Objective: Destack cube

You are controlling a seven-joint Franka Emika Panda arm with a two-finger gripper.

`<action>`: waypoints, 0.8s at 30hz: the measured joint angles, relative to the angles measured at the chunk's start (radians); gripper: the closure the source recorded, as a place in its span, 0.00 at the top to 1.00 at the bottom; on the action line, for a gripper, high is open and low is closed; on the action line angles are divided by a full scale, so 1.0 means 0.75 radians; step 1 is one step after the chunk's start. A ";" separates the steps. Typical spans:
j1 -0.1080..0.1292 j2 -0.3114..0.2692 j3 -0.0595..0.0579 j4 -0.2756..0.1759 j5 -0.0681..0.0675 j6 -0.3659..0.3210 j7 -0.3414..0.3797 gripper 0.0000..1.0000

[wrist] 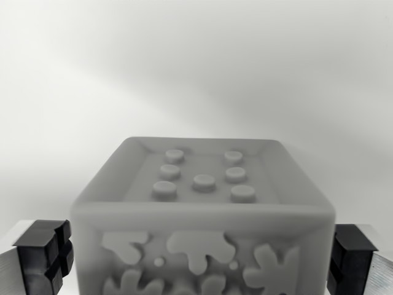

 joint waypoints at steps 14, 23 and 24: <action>0.000 -0.071 0.001 -0.018 0.001 -0.047 0.000 1.00; -0.002 -0.170 0.004 -0.042 0.005 -0.121 -0.003 1.00; -0.003 -0.182 0.005 -0.045 0.005 -0.131 -0.004 1.00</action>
